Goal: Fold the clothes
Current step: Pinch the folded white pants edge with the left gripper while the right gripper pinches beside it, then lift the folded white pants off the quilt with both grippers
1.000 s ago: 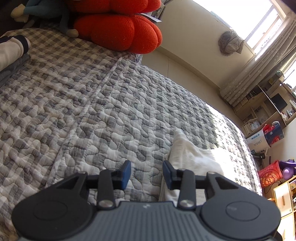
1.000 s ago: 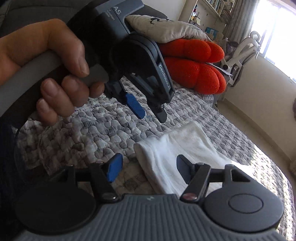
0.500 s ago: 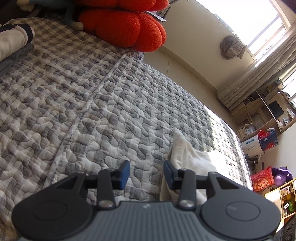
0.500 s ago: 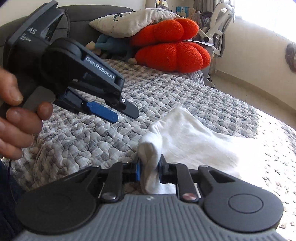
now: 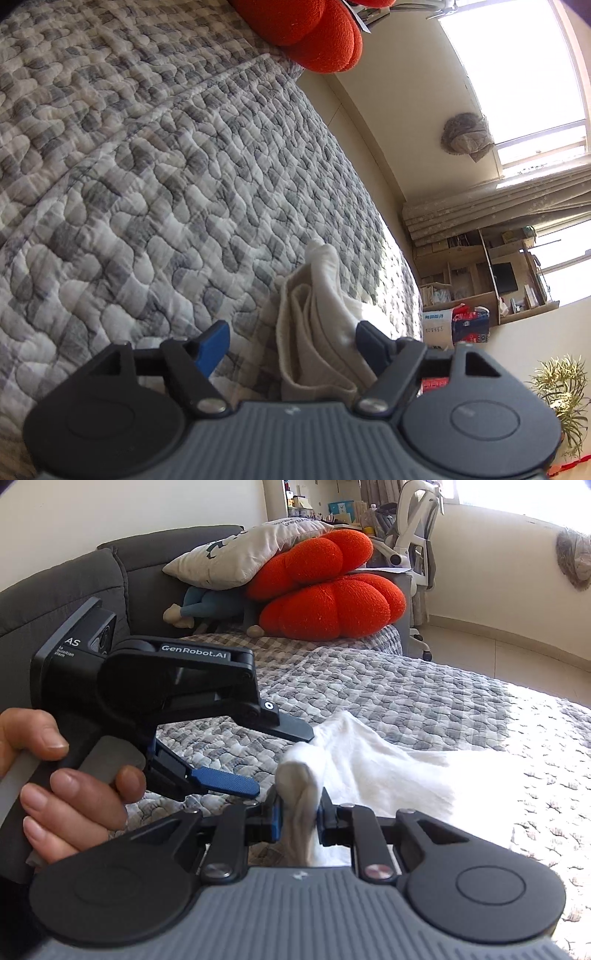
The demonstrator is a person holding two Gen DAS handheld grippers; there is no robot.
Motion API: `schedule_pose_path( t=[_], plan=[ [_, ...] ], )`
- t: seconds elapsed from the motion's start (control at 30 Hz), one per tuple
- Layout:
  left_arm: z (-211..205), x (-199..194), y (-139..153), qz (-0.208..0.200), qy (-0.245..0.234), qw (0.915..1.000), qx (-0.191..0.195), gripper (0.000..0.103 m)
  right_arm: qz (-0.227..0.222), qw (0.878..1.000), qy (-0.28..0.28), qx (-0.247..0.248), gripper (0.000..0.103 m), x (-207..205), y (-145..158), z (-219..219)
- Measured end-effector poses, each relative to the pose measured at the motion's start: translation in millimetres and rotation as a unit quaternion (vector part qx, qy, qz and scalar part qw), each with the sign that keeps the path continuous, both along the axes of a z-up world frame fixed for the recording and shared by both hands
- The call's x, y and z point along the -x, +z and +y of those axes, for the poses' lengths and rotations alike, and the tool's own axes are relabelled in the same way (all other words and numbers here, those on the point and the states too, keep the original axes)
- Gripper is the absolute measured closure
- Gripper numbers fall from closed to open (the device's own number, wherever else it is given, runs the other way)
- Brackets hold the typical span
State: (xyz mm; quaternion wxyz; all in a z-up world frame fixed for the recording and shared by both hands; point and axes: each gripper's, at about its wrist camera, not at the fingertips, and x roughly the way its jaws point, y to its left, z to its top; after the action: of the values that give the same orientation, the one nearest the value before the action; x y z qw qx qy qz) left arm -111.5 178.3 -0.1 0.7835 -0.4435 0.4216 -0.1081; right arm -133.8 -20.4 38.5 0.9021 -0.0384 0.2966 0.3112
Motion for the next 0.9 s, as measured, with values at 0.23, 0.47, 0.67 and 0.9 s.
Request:
schedule_pose_path(
  t=[0.23, 0.47, 0.67, 0.9],
  plan=[
    [-23.7, -8.9, -4.7, -0.007, -0.024, 0.9997, 0.003, 0.023, -0.013, 1.0, 0.01, 0.015, 0.083, 3.1, -5.0, 2.8],
    [-42.0, -26.8, -4.7, -0.027, -0.064, 0.9974, -0.018, 0.024, -0.032, 0.998, 0.024, 0.038, 0.083, 8.4, -8.2, 10.3],
    [-52.4, -34.6, 1.7, -0.044, -0.102, 0.9904, -0.082, 0.051, -0.045, 0.997, 0.039, 0.05, 0.083, 9.6, -11.5, 12.3],
    [-57.6, -41.8, 2.9, -0.05, -0.126, 0.9819, -0.133, 0.08, -0.05, 0.993, 0.08, 0.069, 0.073, 17.4, -12.8, 10.8]
  ],
)
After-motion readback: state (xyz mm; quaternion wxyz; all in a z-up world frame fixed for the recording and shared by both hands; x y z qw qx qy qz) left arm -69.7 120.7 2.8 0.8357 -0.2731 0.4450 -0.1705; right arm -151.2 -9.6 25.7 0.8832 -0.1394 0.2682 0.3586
